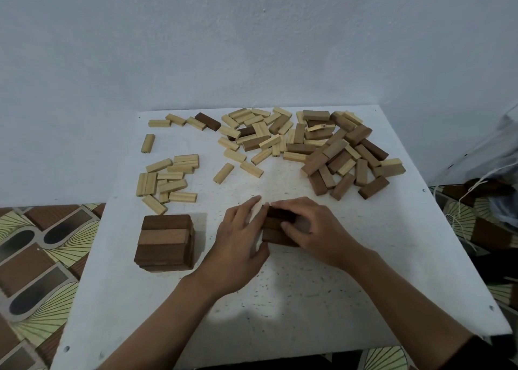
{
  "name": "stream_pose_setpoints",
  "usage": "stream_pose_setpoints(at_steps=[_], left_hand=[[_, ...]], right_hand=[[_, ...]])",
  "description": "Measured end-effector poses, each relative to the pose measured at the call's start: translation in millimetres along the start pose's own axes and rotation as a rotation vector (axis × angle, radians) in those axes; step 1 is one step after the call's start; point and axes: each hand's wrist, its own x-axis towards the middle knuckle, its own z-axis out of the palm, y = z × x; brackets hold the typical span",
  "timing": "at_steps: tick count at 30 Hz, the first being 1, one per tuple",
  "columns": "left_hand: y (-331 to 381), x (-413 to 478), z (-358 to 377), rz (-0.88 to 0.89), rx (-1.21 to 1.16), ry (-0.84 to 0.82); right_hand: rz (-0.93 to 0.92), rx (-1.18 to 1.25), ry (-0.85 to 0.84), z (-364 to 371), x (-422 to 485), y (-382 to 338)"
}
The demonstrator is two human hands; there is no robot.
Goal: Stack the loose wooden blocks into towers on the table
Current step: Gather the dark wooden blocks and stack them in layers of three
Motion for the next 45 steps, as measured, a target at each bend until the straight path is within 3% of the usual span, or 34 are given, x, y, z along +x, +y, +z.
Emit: stream_pose_setpoints(at_steps=[3,6,11,15,20,25,28,31,35,45], left_hand=[[1.0,1.9,0.8,0.010,0.050,-0.021],[0.4,1.7,2.1,-0.003,0.075,-0.009],[5.7,-3.3,4.8,-0.043,0.021,0.058],[7.3,-13.9,3.2,-0.103,-0.019,0.060],[7.9,-22.1,-3.0,-0.058,-0.010,0.102],[5.3,-10.2,-12.9,-0.098,-0.086,0.073],[1.0,1.1,-16.1,-0.080,-0.060,0.003],[0.5,10.4,-15.8,-0.092,0.002,-0.066],[-0.4,14.7,-11.8,-0.103,-0.051,-0.013],[-5.4,15.9,-15.9,-0.109,-0.123,-0.069]], right_hand=[[-0.017,-0.009,-0.055,-5.1,-7.1,3.2],[-0.046,-0.165,-0.057,-6.5,-12.2,11.3],[0.011,-0.145,0.146,-1.1,-15.1,16.1],[-0.001,-0.187,0.216,1.9,-6.8,14.9],[-0.052,-0.192,0.113,-2.1,1.1,9.9],[0.047,-0.027,-0.137,-23.3,-4.3,8.1],[0.055,-0.112,-0.218,-26.2,-2.5,6.6],[0.009,-0.161,-0.151,-14.8,2.6,5.4],[-0.018,-0.067,-0.057,-6.2,5.0,8.6],[-0.017,-0.118,-0.196,-18.6,14.7,11.6]])
